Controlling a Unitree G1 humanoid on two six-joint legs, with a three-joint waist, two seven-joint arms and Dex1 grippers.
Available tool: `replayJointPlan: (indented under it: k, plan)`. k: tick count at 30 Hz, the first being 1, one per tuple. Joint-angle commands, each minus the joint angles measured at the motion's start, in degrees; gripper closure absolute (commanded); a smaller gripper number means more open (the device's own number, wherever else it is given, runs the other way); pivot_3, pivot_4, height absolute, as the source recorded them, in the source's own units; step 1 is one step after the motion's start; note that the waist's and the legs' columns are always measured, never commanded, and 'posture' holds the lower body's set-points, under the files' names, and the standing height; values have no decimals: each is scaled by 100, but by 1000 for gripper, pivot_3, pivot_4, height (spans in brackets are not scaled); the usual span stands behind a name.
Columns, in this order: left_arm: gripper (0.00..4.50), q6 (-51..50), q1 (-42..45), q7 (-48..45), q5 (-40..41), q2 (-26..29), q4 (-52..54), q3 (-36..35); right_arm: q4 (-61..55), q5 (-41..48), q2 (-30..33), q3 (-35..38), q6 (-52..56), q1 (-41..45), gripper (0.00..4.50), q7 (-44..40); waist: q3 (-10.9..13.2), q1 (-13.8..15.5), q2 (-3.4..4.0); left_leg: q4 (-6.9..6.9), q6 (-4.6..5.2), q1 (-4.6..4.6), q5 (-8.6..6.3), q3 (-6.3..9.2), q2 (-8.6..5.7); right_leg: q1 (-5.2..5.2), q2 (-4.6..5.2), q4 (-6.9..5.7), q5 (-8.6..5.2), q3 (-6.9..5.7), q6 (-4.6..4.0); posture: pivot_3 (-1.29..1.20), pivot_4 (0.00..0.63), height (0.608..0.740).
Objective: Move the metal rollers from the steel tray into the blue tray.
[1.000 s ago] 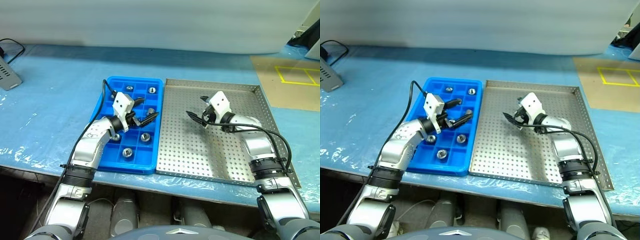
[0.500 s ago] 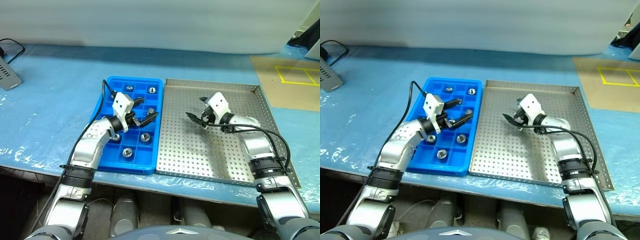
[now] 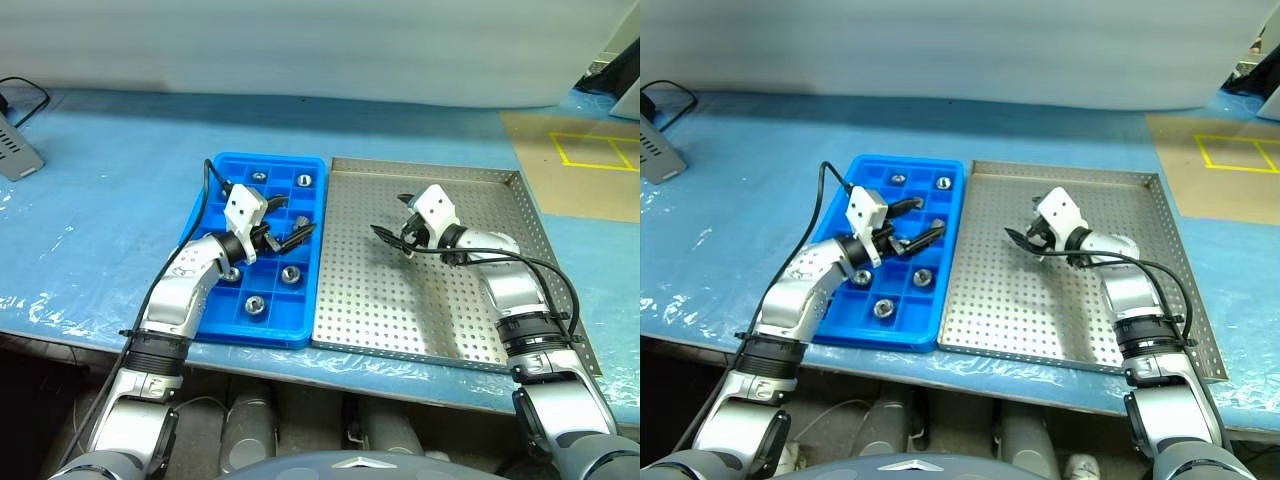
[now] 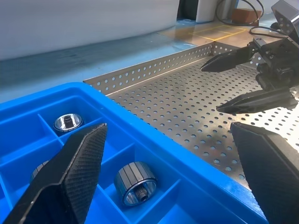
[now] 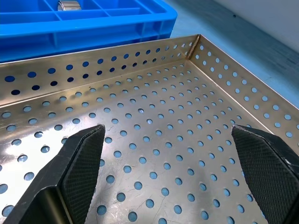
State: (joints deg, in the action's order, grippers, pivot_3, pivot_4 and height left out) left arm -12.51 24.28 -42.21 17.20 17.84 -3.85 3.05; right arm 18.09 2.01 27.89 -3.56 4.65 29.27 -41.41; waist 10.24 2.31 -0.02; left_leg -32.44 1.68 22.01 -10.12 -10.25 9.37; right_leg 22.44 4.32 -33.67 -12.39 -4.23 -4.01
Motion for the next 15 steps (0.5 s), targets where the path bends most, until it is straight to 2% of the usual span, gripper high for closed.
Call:
replayJointPlan:
  k: [1,15]
  plan:
    - [39,61,10,3,7,28,218,-31,-64,9,5,3,-133,140,0,-21,0,0,0,0,0,0,0,0,0,0,0,0,0,0,0,-76,150,740]
    - [39,55,-6,-2,7,35,231,-28,-84,-38,2,-17,-128,121,0,-41,0,1,0,0,0,0,0,0,0,0,0,0,0,0,0,-75,150,740]
